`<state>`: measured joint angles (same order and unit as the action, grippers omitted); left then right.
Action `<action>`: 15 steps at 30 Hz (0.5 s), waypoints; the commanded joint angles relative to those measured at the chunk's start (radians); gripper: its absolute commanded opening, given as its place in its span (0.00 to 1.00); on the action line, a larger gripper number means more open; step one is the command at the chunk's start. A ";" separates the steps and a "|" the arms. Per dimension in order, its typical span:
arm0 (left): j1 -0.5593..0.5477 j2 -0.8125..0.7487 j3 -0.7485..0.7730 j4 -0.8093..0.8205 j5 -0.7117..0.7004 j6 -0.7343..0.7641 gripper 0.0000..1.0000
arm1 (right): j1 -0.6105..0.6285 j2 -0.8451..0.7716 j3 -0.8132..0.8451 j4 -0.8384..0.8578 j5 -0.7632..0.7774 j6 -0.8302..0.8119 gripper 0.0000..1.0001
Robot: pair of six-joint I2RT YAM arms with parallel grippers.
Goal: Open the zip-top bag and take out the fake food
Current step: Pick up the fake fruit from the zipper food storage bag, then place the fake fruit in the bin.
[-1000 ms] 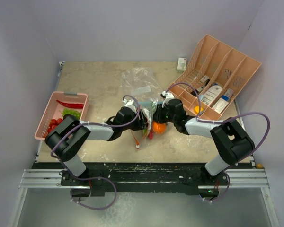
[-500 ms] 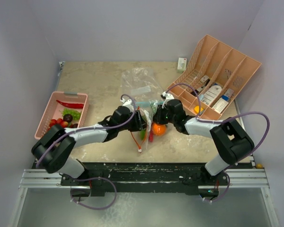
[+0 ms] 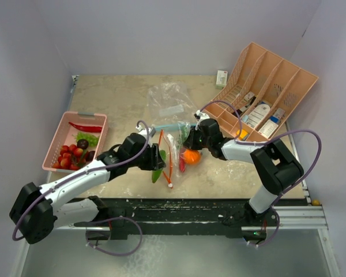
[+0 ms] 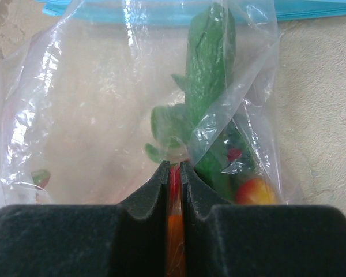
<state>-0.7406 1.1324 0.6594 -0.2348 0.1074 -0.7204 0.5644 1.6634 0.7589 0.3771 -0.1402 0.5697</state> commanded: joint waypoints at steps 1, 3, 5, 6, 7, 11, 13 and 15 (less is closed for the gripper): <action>0.037 -0.073 0.055 -0.175 0.097 0.044 0.37 | 0.002 0.007 0.021 -0.051 0.028 0.006 0.13; 0.064 -0.089 0.073 -0.233 0.124 0.050 0.38 | 0.002 0.004 0.015 -0.050 0.030 0.007 0.13; 0.084 -0.122 0.090 -0.301 0.085 0.042 0.38 | 0.003 0.001 0.008 -0.048 0.030 0.007 0.13; 0.098 -0.142 0.096 -0.324 0.063 0.038 0.38 | 0.003 0.000 0.005 -0.045 0.030 0.007 0.13; 0.122 -0.168 0.103 -0.349 0.038 0.036 0.38 | 0.003 -0.002 0.000 -0.044 0.030 0.007 0.13; 0.206 -0.247 0.167 -0.475 -0.129 0.038 0.41 | 0.001 -0.008 -0.011 -0.039 0.029 0.006 0.13; 0.228 -0.259 0.206 -0.525 -0.243 0.043 0.43 | 0.001 -0.010 -0.012 -0.036 0.027 0.006 0.13; 0.247 -0.247 0.236 -0.556 -0.360 0.040 0.43 | 0.001 -0.008 -0.011 -0.036 0.023 0.003 0.13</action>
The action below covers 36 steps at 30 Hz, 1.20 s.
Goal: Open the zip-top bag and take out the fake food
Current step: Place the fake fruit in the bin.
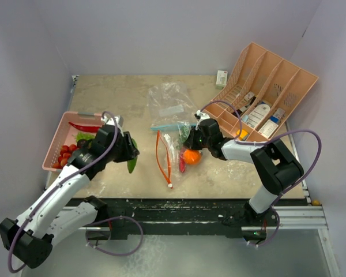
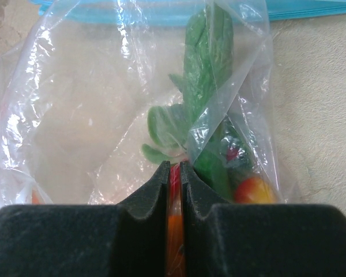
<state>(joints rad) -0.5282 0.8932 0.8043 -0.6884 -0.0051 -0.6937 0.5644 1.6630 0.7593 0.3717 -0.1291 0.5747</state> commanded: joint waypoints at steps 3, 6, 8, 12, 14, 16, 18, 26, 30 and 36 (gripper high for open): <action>0.083 0.005 0.116 -0.101 -0.373 -0.001 0.42 | 0.001 -0.007 -0.005 -0.036 0.002 -0.012 0.13; 0.178 -0.003 0.112 -0.031 -0.406 0.002 0.40 | 0.002 -0.018 -0.005 -0.046 0.007 -0.023 0.13; 0.263 0.007 0.104 0.029 -0.392 0.013 0.40 | 0.002 -0.024 -0.006 -0.051 0.009 -0.030 0.13; 0.468 0.070 0.092 0.155 -0.327 0.005 0.40 | 0.002 -0.025 -0.018 -0.048 0.005 -0.035 0.13; 0.539 0.099 0.091 0.205 -0.286 -0.026 0.40 | 0.001 -0.027 -0.030 -0.042 0.003 -0.034 0.13; 0.606 0.126 0.083 0.257 -0.243 -0.071 0.39 | 0.002 -0.029 -0.043 -0.031 0.003 -0.031 0.13; 0.664 0.159 0.075 0.304 -0.202 -0.127 0.38 | -0.001 -0.026 -0.053 -0.023 0.003 -0.030 0.13; 0.772 0.290 0.083 0.448 -0.142 -0.263 0.36 | -0.004 -0.025 -0.066 -0.023 0.014 -0.042 0.13; 0.819 0.348 0.104 0.482 -0.122 -0.268 0.43 | -0.008 -0.021 -0.061 -0.030 0.020 -0.048 0.13; 0.847 0.374 0.124 0.523 -0.055 -0.230 0.87 | -0.008 0.000 -0.051 -0.027 0.017 -0.049 0.13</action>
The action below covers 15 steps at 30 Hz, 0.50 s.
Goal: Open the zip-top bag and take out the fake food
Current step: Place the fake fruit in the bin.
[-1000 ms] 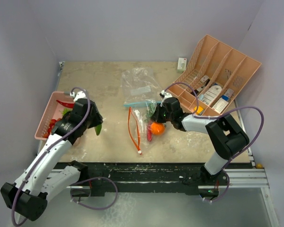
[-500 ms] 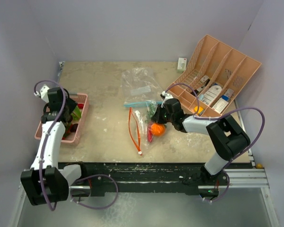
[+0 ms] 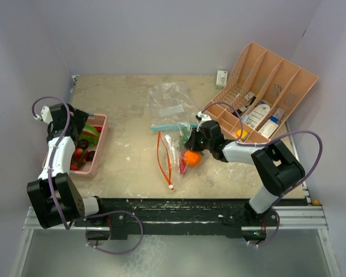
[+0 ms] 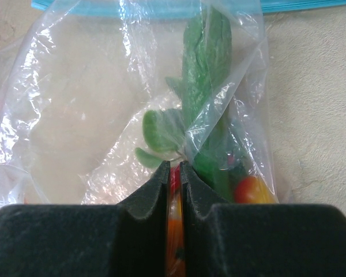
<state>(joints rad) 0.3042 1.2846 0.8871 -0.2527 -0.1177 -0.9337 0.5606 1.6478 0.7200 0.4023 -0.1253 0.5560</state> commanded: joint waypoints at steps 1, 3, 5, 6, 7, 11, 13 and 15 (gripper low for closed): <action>0.015 -0.031 0.035 0.090 0.070 0.019 0.90 | -0.004 0.020 -0.010 -0.058 0.012 -0.029 0.13; 0.014 -0.066 0.020 0.080 0.095 0.029 0.92 | -0.004 0.023 -0.010 -0.055 0.009 -0.027 0.13; 0.009 -0.114 -0.010 0.079 0.146 0.041 0.88 | -0.004 0.023 -0.010 -0.056 0.006 -0.023 0.13; 0.001 -0.143 -0.032 0.079 0.171 0.046 0.85 | -0.004 0.021 -0.010 -0.058 0.004 -0.021 0.13; -0.027 -0.171 -0.051 0.070 0.183 0.056 0.81 | -0.004 0.016 -0.010 -0.063 0.002 -0.021 0.13; -0.238 -0.302 -0.138 0.023 0.114 0.063 0.72 | -0.004 -0.015 -0.014 -0.075 -0.003 -0.019 0.13; -0.372 -0.358 -0.194 0.029 0.090 0.030 0.69 | -0.004 -0.031 -0.017 -0.087 0.001 -0.019 0.13; -0.504 -0.396 -0.241 0.019 0.042 -0.004 0.65 | -0.004 -0.051 -0.023 -0.093 0.009 -0.017 0.13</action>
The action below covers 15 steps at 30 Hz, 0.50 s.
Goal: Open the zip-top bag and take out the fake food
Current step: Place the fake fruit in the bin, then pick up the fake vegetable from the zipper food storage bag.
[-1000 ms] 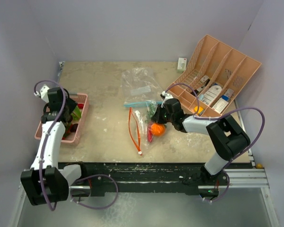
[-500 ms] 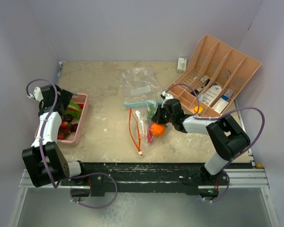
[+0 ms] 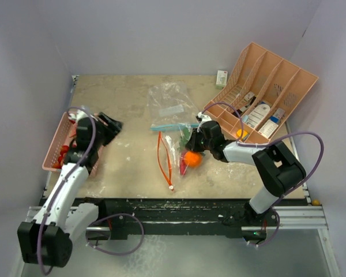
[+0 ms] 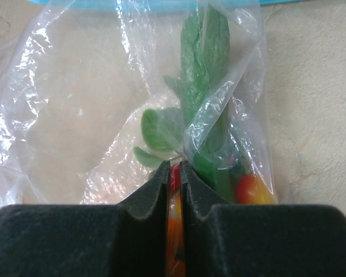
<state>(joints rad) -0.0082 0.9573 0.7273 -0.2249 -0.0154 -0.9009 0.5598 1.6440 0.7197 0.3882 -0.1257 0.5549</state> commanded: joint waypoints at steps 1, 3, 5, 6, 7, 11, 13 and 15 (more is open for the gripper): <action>-0.245 -0.082 -0.099 -0.020 -0.086 -0.055 0.64 | -0.004 -0.057 -0.026 -0.082 0.011 -0.014 0.13; -0.339 -0.098 -0.135 -0.035 -0.115 -0.089 0.60 | -0.003 -0.079 -0.029 -0.092 0.013 -0.009 0.13; -0.404 -0.100 -0.170 -0.031 -0.114 -0.119 0.54 | -0.004 -0.100 -0.030 -0.105 0.015 -0.008 0.13; -0.433 -0.094 -0.186 -0.023 -0.108 -0.136 0.51 | -0.004 -0.109 -0.029 -0.109 0.015 -0.007 0.13; -0.466 -0.086 -0.203 -0.006 -0.101 -0.152 0.48 | -0.003 -0.118 -0.028 -0.116 0.016 -0.007 0.13; -0.613 -0.010 -0.227 0.083 -0.090 -0.202 0.38 | -0.003 -0.148 -0.025 -0.137 0.027 -0.006 0.13; -0.693 0.045 -0.213 0.105 -0.103 -0.226 0.36 | -0.003 -0.161 -0.023 -0.146 0.032 -0.006 0.13; -0.745 0.095 -0.195 0.128 -0.116 -0.233 0.35 | -0.004 -0.168 -0.023 -0.151 0.034 -0.008 0.13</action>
<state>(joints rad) -0.6674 0.9886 0.4995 -0.2043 -0.1005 -1.0756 0.5598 1.5127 0.6952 0.2607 -0.1169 0.5549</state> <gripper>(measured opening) 0.357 0.132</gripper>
